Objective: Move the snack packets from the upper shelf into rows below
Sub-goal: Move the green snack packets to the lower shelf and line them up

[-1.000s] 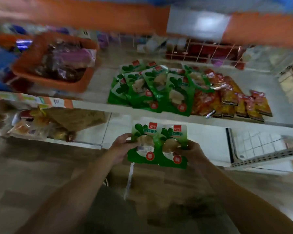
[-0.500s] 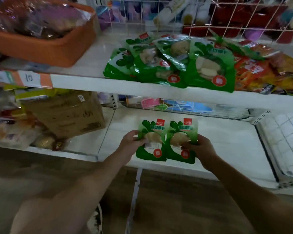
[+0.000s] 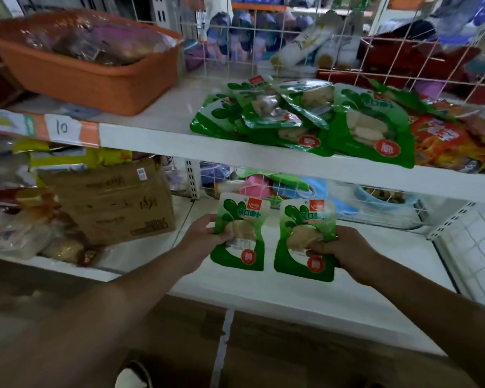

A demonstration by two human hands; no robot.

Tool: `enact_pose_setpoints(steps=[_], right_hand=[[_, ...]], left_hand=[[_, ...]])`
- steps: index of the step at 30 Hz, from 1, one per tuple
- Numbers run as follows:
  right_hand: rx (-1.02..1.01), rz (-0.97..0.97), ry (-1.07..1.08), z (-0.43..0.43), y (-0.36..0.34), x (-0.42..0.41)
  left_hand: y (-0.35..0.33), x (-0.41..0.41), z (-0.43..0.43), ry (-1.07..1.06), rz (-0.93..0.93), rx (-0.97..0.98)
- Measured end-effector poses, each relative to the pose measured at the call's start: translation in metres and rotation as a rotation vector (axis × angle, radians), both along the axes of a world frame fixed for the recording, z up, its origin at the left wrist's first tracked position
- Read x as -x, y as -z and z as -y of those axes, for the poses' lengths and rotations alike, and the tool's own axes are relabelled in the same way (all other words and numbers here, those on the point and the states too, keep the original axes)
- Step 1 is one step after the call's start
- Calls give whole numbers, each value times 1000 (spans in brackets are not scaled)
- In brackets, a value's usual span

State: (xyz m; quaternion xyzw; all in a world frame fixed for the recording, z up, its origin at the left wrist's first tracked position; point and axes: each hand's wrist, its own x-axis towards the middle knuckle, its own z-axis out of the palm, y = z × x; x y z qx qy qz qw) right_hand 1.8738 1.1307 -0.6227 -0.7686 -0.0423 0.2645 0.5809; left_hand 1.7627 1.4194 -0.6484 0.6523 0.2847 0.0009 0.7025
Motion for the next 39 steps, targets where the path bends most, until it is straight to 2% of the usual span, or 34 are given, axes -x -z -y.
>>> enact_pose_setpoints(steps=[10, 20, 25, 30, 33, 35, 37, 39], right_hand=[[32, -143, -28, -70, 100, -53], [84, -71, -41, -119, 158, -89], [154, -100, -53, -140, 189, -104], [136, -126, 3, -140, 214, -103], [127, -115, 44, -140, 222, -102], [139, -90, 44, -141, 225, -104], [140, -83, 40, -142, 226, -104], [145, -81, 42, -141, 227, -104]], left_hand=[[88, -46, -48, 38, -119, -93], [140, -81, -75, 27, -120, -216], [176, -100, -89, 1, -117, -217], [204, -116, -98, -8, -136, -325], [205, -129, -100, 52, -147, -562], [201, -134, -100, 135, -199, -864], [200, -131, -97, 325, -191, -1218], [205, -125, -93, 507, -78, -1351]])
